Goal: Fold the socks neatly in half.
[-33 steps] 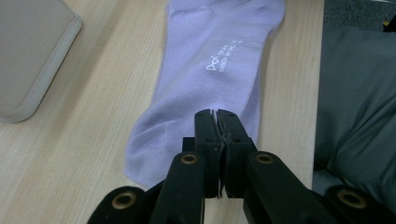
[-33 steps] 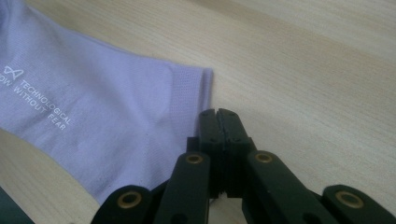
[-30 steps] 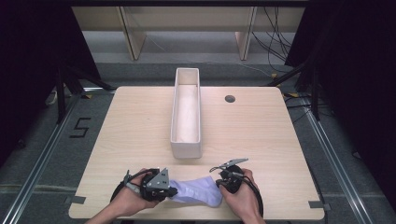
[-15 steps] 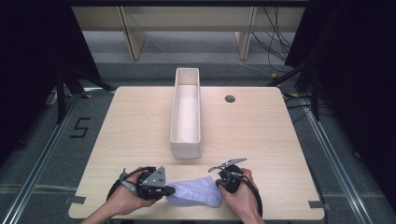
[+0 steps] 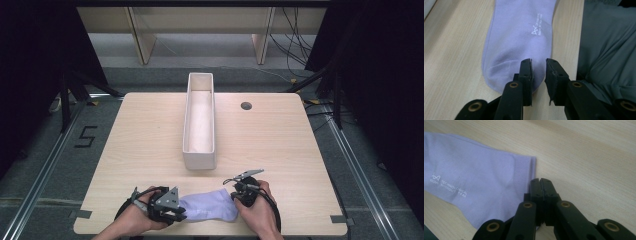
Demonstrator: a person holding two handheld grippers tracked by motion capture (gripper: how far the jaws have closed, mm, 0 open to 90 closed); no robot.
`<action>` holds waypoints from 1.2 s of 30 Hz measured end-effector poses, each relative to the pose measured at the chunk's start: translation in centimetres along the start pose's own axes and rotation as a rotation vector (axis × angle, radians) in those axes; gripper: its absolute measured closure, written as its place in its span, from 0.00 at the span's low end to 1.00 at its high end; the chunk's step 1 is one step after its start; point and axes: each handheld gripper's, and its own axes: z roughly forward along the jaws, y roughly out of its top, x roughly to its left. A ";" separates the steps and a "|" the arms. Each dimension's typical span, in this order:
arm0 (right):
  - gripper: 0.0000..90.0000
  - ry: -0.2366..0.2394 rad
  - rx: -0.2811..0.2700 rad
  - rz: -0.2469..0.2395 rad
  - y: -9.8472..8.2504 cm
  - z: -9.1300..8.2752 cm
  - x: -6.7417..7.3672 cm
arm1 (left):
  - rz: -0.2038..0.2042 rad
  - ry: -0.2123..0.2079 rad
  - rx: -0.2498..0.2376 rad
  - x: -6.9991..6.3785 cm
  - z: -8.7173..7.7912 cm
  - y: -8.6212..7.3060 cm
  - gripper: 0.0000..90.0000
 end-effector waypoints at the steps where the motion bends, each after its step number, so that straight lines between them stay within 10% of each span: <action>1: 1.00 0.001 -0.017 -0.006 0.0 -0.2 0.1 | -0.020 0.016 -0.047 0.2 -0.8 0.4 0.73; 6: 1.00 0.004 -0.037 -0.005 0.2 -0.9 0.3 | -0.085 0.055 -0.142 0.7 -0.3 1.4 0.77; 14: 0.99 -0.024 -0.014 -0.012 0.0 -0.3 0.0 | -0.062 0.064 -0.047 0.7 2.9 0.9 0.82; 21: 0.92 -0.066 -0.069 -0.030 0.3 -1.6 0.2 | -0.079 0.075 -0.070 0.8 2.5 0.9 0.76; 26: 0.94 0.007 -0.086 -0.066 0.2 -2.4 1.1 | -0.187 0.158 -0.166 1.4 0.5 0.5 0.67; 31: 0.93 -0.056 -0.026 -0.120 -0.4 -0.5 1.0 | -0.307 0.196 -0.116 2.5 0.7 -1.0 0.55; 36: 0.93 -0.059 -0.027 -0.097 -0.4 -0.4 0.7 | -0.336 0.175 -0.092 2.8 1.2 -1.6 0.57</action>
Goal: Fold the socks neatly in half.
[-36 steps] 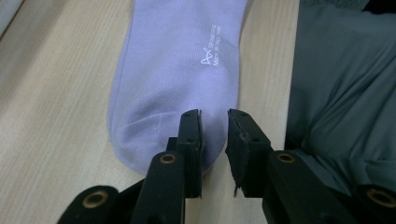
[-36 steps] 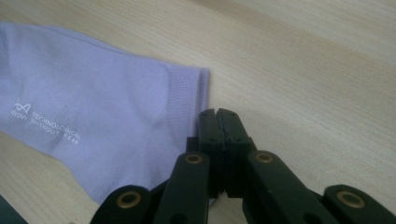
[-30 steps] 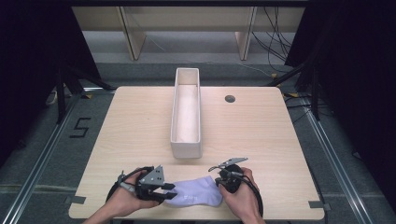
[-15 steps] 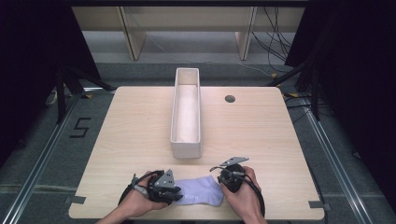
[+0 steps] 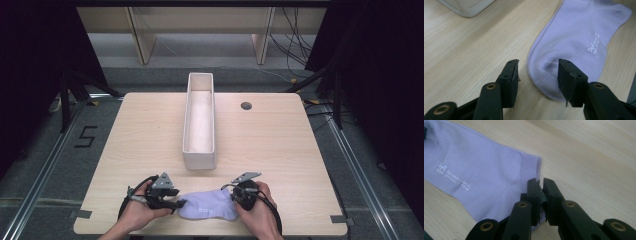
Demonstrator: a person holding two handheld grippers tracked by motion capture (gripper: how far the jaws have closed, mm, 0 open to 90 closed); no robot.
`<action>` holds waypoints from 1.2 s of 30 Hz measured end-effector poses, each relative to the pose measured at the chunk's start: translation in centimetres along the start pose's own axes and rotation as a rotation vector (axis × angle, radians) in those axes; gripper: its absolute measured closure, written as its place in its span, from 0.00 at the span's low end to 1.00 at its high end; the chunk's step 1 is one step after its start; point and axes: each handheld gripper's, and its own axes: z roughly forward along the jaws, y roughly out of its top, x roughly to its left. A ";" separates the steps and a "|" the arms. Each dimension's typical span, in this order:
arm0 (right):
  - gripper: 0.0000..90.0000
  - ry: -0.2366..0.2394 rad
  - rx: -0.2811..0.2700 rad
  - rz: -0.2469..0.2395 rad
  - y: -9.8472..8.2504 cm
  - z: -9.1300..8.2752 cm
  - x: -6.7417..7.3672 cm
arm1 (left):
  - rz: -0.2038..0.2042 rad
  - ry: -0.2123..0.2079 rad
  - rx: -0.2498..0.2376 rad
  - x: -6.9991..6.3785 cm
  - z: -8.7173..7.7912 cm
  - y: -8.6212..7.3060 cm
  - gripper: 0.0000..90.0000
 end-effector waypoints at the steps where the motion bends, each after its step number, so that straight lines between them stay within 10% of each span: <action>1: 0.93 0.000 0.000 0.000 0.0 0.0 0.0 | 0.000 0.000 0.000 0.0 0.0 0.0 0.58; 13: 0.93 0.024 0.000 0.046 0.0 0.2 -0.6 | -0.144 -0.080 0.008 0.9 0.5 0.0 0.77; 33: 0.93 0.007 -0.052 0.027 0.9 -1.2 0.2 | -0.188 -0.083 -0.003 0.9 -0.2 0.4 0.95; 36: 0.97 0.078 -0.061 -0.007 2.3 -1.7 1.9 | -0.172 -0.083 0.006 0.9 -0.6 0.6 0.95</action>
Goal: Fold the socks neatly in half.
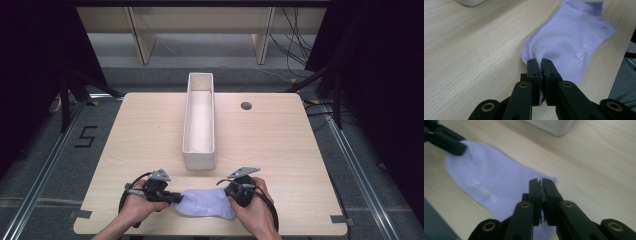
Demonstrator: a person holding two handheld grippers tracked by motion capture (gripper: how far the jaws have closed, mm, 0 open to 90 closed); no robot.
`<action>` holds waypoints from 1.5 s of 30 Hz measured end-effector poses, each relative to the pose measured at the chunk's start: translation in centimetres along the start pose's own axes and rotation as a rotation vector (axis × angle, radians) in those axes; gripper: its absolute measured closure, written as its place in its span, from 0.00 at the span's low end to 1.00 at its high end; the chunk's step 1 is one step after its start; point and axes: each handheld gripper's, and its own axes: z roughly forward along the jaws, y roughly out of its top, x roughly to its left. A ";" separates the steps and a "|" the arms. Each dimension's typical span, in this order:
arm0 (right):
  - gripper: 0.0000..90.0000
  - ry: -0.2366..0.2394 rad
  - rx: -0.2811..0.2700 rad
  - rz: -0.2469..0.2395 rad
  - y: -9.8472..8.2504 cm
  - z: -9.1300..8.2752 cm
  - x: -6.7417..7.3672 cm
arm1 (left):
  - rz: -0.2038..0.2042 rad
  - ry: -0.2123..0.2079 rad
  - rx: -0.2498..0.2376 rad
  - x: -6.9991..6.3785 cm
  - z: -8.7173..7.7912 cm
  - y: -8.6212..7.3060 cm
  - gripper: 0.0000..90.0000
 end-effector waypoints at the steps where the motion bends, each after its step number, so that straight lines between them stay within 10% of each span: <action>1: 0.97 0.000 0.000 0.000 0.0 0.0 0.0 | 0.000 0.000 0.000 0.0 0.0 0.0 0.95; 8: 1.00 0.147 0.107 0.019 1.3 2.9 3.2 | 0.007 -0.005 0.015 -0.1 -0.5 0.2 0.95; 32: 0.99 0.163 0.135 0.070 1.6 6.5 4.6 | 0.024 -0.117 -0.027 -1.5 -2.2 2.6 0.95; 37: 0.93 0.171 0.096 0.091 1.7 4.9 3.5 | 0.028 -0.099 -0.012 -1.2 -2.5 2.6 0.95; 45: 0.75 0.066 0.068 0.182 0.8 0.3 -3.0 | 0.027 -0.086 -0.011 -0.9 -2.9 2.8 0.95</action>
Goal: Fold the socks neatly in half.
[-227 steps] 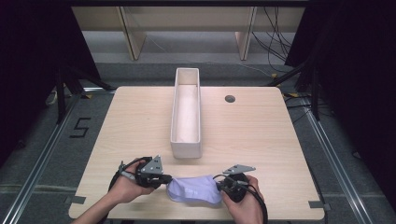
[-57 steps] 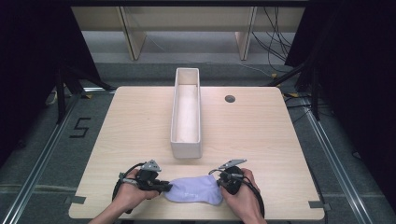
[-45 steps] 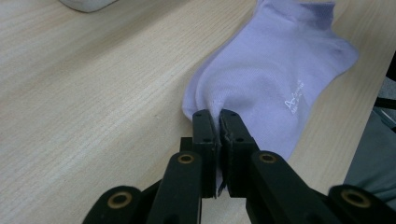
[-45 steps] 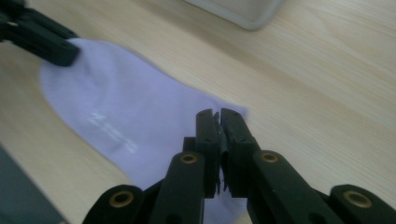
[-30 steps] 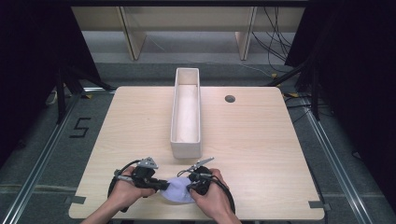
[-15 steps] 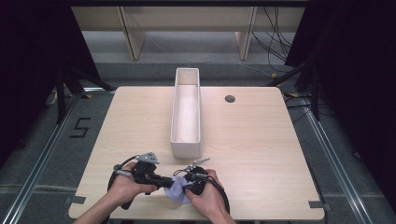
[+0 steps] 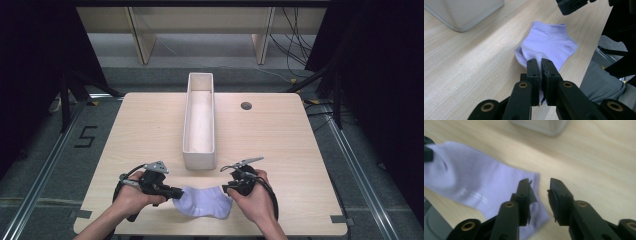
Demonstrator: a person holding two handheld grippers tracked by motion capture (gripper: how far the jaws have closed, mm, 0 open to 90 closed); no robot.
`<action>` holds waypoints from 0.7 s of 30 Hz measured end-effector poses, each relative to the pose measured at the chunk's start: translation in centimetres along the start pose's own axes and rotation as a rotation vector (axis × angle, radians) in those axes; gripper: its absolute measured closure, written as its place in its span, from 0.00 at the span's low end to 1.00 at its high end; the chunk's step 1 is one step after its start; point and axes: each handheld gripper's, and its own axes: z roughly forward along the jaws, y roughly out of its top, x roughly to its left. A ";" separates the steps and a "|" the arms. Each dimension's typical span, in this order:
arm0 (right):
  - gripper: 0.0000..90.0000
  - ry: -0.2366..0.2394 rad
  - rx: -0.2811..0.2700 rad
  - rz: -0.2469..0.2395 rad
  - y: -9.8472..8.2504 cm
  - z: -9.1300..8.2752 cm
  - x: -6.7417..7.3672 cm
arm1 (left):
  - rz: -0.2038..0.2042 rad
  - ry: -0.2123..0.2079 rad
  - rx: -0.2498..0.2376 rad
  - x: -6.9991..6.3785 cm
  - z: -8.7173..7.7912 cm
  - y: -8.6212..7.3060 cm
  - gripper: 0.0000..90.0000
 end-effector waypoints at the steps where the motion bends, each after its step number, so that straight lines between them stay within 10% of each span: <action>1: 0.75 0.021 0.001 -0.005 -0.3 0.0 -0.4 | -0.004 -0.005 0.006 0.0 0.0 0.1 0.95; 21: 0.93 0.074 0.066 0.041 -2.2 2.4 -0.8 | 0.009 0.008 0.062 -1.2 1.1 1.9 0.94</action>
